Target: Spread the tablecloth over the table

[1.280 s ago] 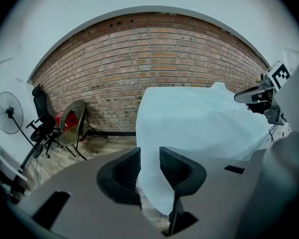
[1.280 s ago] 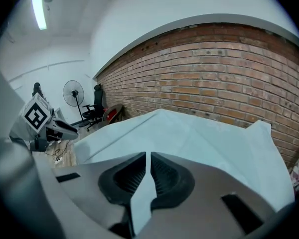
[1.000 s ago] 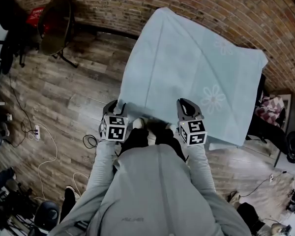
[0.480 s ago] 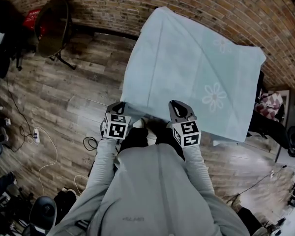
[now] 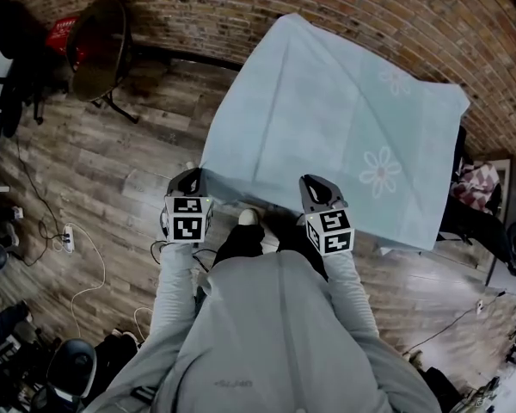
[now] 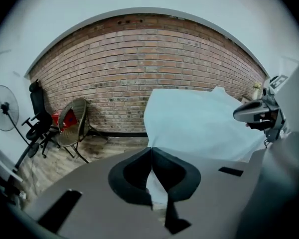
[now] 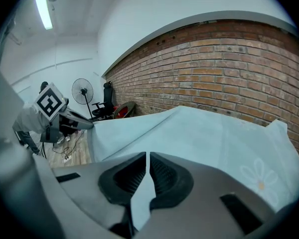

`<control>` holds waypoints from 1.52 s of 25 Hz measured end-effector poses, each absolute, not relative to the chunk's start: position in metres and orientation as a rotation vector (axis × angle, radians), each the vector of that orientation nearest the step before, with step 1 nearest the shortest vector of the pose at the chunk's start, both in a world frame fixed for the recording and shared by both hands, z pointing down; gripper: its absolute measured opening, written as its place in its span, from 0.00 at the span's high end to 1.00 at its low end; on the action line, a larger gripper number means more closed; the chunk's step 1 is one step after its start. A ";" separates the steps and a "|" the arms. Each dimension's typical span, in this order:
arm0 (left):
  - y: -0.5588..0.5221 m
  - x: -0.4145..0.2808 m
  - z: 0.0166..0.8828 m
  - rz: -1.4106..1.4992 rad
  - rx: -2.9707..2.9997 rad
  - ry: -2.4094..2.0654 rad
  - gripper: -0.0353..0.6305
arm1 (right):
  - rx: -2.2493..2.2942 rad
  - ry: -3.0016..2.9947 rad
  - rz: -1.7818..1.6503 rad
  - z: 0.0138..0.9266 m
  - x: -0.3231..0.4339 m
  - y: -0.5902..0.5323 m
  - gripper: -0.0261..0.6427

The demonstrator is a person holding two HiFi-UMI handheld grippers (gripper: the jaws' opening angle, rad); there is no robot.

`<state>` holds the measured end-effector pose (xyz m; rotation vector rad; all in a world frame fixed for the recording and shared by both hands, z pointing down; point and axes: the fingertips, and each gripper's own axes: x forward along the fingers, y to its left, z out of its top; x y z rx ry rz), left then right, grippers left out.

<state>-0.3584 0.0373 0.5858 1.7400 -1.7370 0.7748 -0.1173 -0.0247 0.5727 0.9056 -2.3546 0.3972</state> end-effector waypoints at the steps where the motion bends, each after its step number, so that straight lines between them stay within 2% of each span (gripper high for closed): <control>1: 0.037 -0.369 0.583 0.775 1.724 -1.759 0.91 | 0.904 -2.354 0.397 0.573 -0.119 -0.025 0.92; 10: 0.022 -0.457 0.571 0.797 1.593 -1.920 0.91 | 0.930 -2.342 0.407 0.574 -0.122 -0.023 0.92; 15: 0.005 -0.482 0.587 0.817 1.545 -1.918 0.91 | 0.961 -2.316 0.428 0.577 -0.113 -0.020 0.92; 24: 0.011 -0.477 0.625 0.883 1.454 -1.901 0.89 | 1.002 -2.291 0.464 0.582 -0.100 -0.020 0.92; 25: 0.013 -0.476 0.626 0.878 1.447 -1.904 0.84 | 1.005 -2.291 0.466 0.582 -0.099 -0.020 0.92; 27: 0.015 -0.472 0.628 0.857 1.435 -1.895 0.69 | 1.009 -2.291 0.470 0.582 -0.096 -0.021 0.92; 38: 0.003 -0.424 0.607 0.828 1.519 -1.899 0.69 | 1.017 -2.302 0.475 0.574 -0.070 -0.023 0.92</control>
